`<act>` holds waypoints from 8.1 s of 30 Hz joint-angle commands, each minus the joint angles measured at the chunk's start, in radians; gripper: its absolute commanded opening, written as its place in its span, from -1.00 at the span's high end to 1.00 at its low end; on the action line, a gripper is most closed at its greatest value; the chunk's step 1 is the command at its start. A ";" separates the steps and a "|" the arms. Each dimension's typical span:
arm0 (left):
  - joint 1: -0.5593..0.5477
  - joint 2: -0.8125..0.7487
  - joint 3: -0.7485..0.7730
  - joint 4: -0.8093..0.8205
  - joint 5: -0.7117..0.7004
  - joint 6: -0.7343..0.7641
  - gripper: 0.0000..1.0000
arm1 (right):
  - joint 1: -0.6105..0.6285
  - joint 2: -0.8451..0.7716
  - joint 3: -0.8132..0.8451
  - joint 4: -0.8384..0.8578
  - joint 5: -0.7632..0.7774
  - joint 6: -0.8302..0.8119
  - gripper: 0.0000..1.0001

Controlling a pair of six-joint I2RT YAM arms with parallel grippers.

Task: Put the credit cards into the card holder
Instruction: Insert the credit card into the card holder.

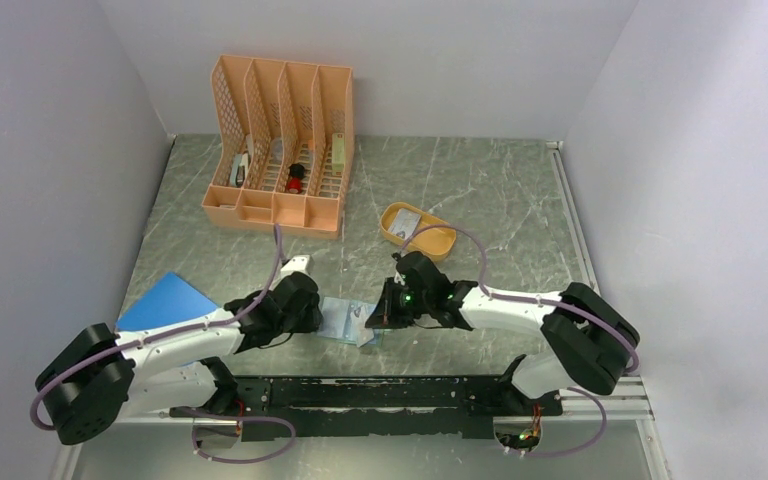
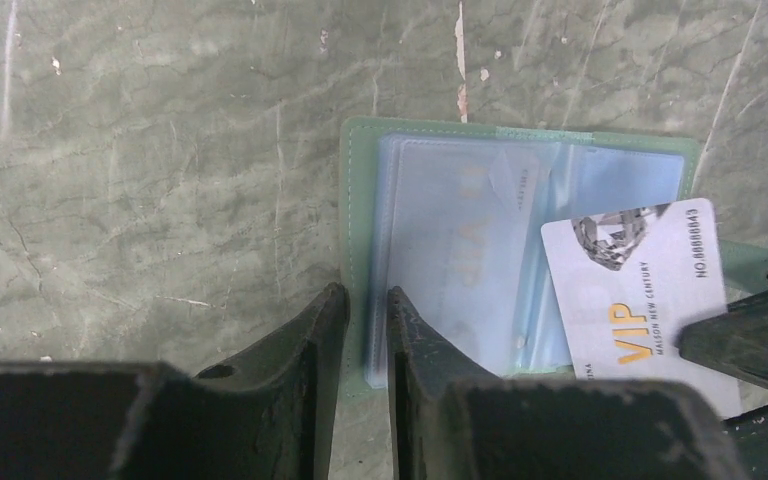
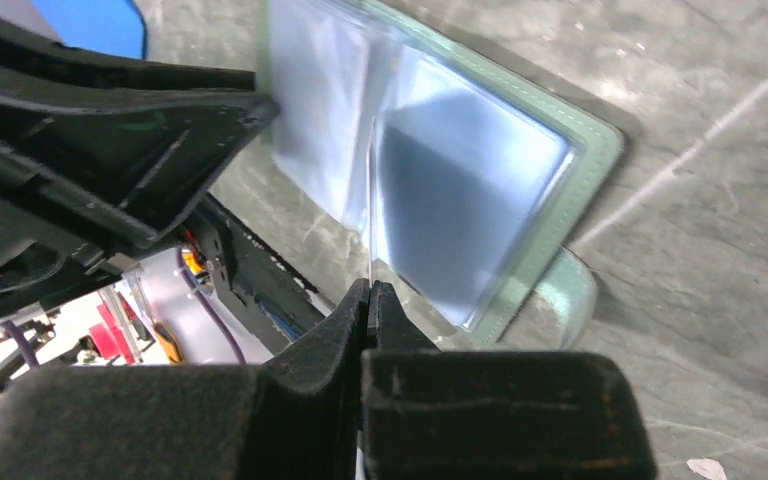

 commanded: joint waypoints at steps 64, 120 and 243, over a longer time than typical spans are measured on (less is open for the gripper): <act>0.006 -0.079 -0.012 -0.181 -0.070 -0.077 0.90 | 0.001 0.076 -0.029 0.233 -0.009 0.084 1.00; 0.006 -0.091 -0.052 -0.109 0.034 -0.089 0.90 | 0.048 0.261 -0.030 0.356 0.040 0.203 1.00; 0.004 -0.355 0.129 -0.134 -0.044 0.059 -0.47 | -0.431 -0.047 0.316 -0.120 0.381 -0.172 -0.48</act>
